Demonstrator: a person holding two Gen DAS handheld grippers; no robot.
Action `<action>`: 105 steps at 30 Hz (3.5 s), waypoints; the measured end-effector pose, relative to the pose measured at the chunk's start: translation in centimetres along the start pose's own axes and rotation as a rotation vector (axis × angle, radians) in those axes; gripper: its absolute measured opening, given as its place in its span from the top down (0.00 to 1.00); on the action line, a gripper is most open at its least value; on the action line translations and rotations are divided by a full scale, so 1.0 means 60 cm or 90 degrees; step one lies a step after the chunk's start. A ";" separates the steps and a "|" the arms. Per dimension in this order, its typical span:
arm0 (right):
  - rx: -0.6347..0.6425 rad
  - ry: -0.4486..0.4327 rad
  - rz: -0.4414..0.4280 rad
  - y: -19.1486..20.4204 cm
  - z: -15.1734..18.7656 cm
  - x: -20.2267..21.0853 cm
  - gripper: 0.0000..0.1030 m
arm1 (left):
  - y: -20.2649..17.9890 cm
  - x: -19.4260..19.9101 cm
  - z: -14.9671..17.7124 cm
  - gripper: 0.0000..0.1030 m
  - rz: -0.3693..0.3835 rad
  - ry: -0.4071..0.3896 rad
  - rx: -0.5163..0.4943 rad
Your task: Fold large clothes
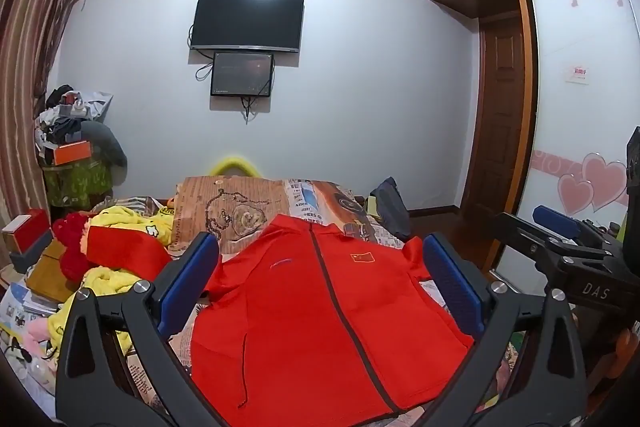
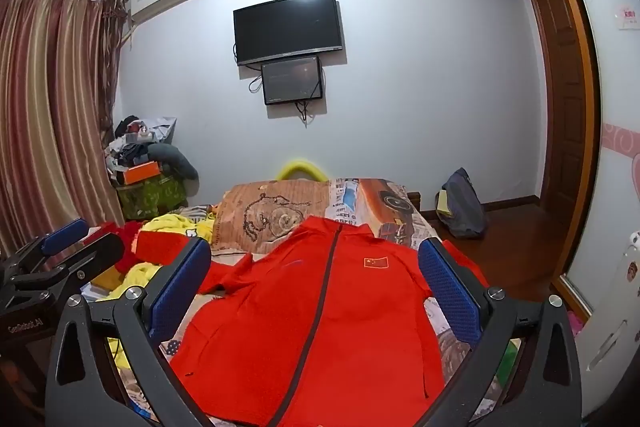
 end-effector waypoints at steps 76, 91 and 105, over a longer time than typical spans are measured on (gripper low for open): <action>0.018 0.104 0.028 -0.011 0.027 -0.127 0.00 | 0.087 -0.118 0.026 0.00 -0.048 0.065 0.021; 0.100 0.219 0.066 0.004 0.076 -0.336 0.00 | 0.327 -0.335 0.191 0.00 -0.117 0.252 0.142; 0.085 0.384 0.096 -0.031 0.105 -0.533 0.01 | 0.603 -0.487 0.347 0.01 -0.081 0.382 0.377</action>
Point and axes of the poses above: each gripper's, at about its wrist camera, not at the fingertips, and x roughly against the way its jaws point, y to its left, z to its underside, the point moved 1 cm from there along -x, roughly the way its jaws point, and after that the axes turned 12 degrees about -x, right-handed, at the moved point
